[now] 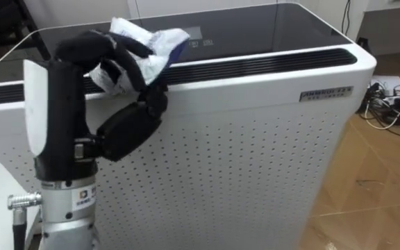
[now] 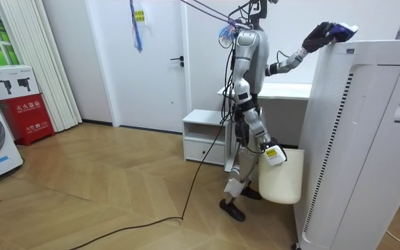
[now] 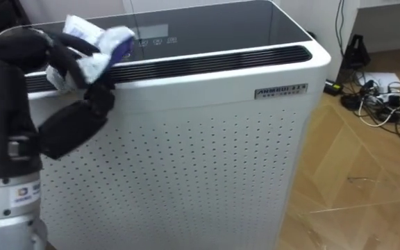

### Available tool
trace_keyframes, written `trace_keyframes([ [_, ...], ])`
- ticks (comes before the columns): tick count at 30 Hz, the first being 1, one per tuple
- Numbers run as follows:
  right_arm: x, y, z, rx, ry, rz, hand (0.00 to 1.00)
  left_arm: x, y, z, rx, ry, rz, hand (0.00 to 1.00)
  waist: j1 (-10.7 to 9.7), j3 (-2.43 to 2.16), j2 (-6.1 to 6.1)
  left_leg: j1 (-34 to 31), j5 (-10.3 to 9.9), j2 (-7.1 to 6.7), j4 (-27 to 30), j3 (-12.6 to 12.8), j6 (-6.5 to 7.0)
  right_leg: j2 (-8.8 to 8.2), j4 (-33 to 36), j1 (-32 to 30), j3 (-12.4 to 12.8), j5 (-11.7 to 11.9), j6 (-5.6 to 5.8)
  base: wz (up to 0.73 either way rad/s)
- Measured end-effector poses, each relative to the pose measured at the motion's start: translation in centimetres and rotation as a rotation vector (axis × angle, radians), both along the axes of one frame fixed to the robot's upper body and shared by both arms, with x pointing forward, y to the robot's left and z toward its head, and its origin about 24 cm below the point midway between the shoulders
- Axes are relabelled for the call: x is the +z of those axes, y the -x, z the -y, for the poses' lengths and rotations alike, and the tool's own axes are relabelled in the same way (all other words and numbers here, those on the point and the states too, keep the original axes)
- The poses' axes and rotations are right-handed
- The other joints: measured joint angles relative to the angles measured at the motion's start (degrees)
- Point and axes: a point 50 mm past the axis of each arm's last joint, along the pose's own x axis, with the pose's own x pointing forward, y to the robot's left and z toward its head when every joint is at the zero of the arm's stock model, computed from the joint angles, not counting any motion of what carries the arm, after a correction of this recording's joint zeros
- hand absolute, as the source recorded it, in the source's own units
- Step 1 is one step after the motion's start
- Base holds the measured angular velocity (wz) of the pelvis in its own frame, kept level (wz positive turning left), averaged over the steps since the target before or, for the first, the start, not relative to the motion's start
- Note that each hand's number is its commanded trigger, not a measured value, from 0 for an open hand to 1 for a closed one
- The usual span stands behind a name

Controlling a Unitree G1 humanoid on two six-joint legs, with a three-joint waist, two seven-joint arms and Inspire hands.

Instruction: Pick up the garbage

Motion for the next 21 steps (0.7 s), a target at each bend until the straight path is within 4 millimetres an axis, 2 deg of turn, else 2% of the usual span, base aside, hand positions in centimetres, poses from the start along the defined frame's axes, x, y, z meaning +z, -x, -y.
trace_keyframes([
  [4, 0.2, -0.9, -0.6, 0.014, -0.018, 0.028, 1.0, 0.4, 0.0, 0.8, -0.32, 0.219, -0.054, 1.0, -0.5, -0.18, -0.79, -0.6, 0.0, 0.05, 0.3, 0.1, 0.0, -0.01, 0.2, 0.1, -0.2, 0.0, -0.03, 0.02],
  [6, 0.3, -1.2, -0.9, 0.033, -0.016, 0.033, 1.0, 0.6, 0.1, 1.8, -0.539, 0.315, -0.078, 1.0, -0.5, -0.14, -0.61, -0.8, 0.0, 0.35, 0.5, 0.3, 0.07, -0.11, 0.2, -0.1, -0.1, 0.1, 0.01, 0.0],
  [7, 0.3, -1.3, -1.1, 0.039, -0.016, 0.031, 1.0, 0.5, 0.2, 2.1, -0.593, 0.34, -0.088, 1.0, -0.5, -0.12, -0.54, -0.8, -0.1, 0.37, 0.5, 0.4, 0.14, -0.14, 0.2, -0.1, -0.1, 0.1, 0.02, 0.0],
  [9, 0.2, -1.6, -1.6, 0.052, -0.026, 0.03, 1.0, 0.1, 0.2, 4.0, -0.814, 0.401, -0.143, 1.0, -0.8, -0.03, -0.21, -0.9, -0.2, 0.47, 0.6, 0.6, 0.26, -0.15, 0.2, -0.3, 0.0, 0.1, 0.04, 0.0],
  [11, 0.3, -1.9, -1.8, 0.065, -0.034, 0.026, 1.0, -0.2, 0.2, 4.9, -0.95, 0.44, -0.19, 1.0, -1.4, -0.1, 0.22, -1.4, -0.2, 0.54, 0.6, 0.6, 0.26, -0.16, 0.8, -1.0, 0.2, 0.1, 0.05, 0.0],
  [14, 0.2, -2.2, -1.8, 0.079, -0.034, 0.006, 1.0, -0.5, 0.2, 5.4, -1.078, 0.473, -0.231, 1.0, -2.2, 0.04, 0.69, -1.7, -0.2, 1.01, 0.6, 2.3, 0.27, -0.12, 1.5, -2.0, 1.0, 0.0, 0.0, -0.12],
  [16, 0.1, -2.0, -1.7, 0.077, -0.031, -0.007, 1.0, -0.5, 0.4, 5.7, -1.146, 0.476, -0.231, 1.0, -2.4, -0.11, 0.97, -1.7, -0.2, 1.03, 0.7, 2.4, 0.27, -0.08, 1.4, -2.0, 1.4, 0.0, -0.02, -0.11],
  [21, 0.2, -2.6, -1.6, 0.105, -0.006, -0.02, 1.0, 0.7, 0.7, 7.2, -1.346, 0.409, -0.166, 1.0, -4.0, 0.16, 0.76, -2.0, -0.2, 1.1, 1.5, 3.2, 0.34, -0.15, 1.9, -2.0, 1.9, 0.0, -0.05, -0.05],
])
